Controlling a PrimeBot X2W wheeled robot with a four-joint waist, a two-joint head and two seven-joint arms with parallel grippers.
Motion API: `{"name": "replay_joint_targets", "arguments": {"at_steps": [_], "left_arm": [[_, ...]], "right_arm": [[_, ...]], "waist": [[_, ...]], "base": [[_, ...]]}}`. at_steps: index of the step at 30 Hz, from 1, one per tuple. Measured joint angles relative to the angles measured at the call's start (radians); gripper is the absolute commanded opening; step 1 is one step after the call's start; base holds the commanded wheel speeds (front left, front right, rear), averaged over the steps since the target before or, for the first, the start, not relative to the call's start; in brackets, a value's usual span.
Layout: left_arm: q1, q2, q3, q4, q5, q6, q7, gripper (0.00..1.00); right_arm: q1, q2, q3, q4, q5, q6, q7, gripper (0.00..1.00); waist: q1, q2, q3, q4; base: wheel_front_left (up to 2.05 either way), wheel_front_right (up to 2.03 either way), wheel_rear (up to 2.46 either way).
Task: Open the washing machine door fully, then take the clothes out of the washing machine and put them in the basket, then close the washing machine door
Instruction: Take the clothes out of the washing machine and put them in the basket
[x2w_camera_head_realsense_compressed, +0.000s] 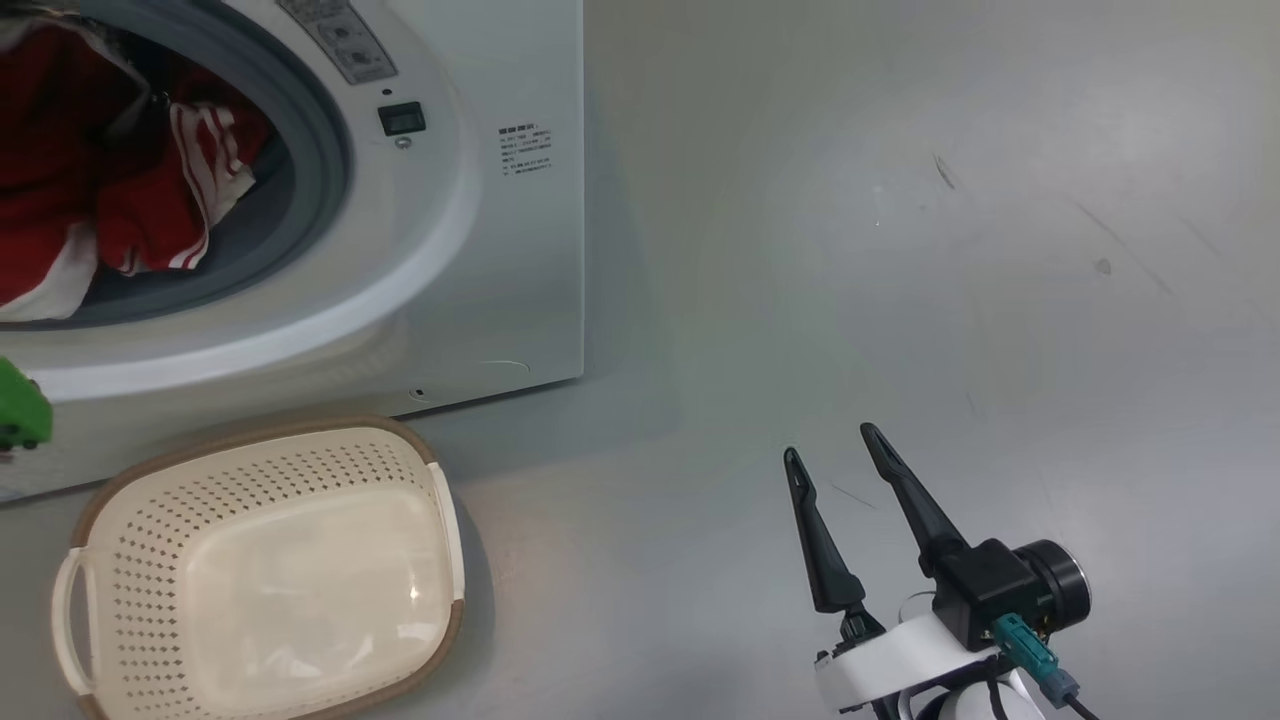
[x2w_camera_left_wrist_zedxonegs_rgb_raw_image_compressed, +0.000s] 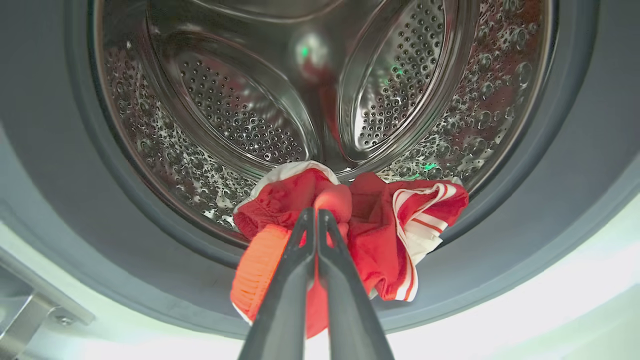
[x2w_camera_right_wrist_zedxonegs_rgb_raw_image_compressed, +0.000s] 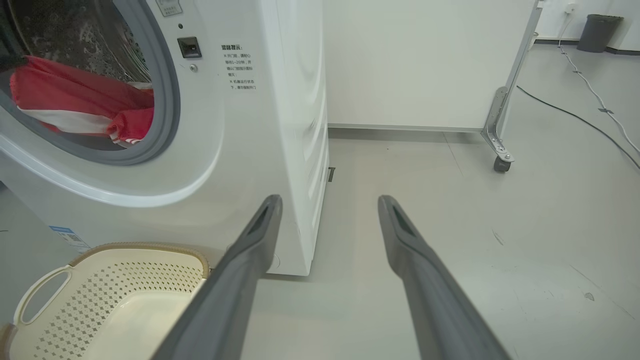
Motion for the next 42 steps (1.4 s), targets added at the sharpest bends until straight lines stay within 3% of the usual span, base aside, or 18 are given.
{"name": "replay_joint_targets", "arguments": {"at_steps": [22,42], "left_arm": [[0.159,-0.109,-0.019,-0.134,-0.020,-0.024,-0.028,0.00],[0.250,-0.140,0.125,-0.479,-0.024,-0.027,-0.031,0.00]], "right_arm": [[0.046,0.000,-0.068,0.034,-0.009,0.000,0.000,1.00],[0.064,0.000,-0.060,0.040,-0.010,0.000,0.000,1.00]], "waist": [[0.0000,0.0000,-0.157,0.109],[0.0000,0.0000,-0.188,0.132]], "base": [[0.00,0.00,0.00],[0.00,0.00,0.00]]}}
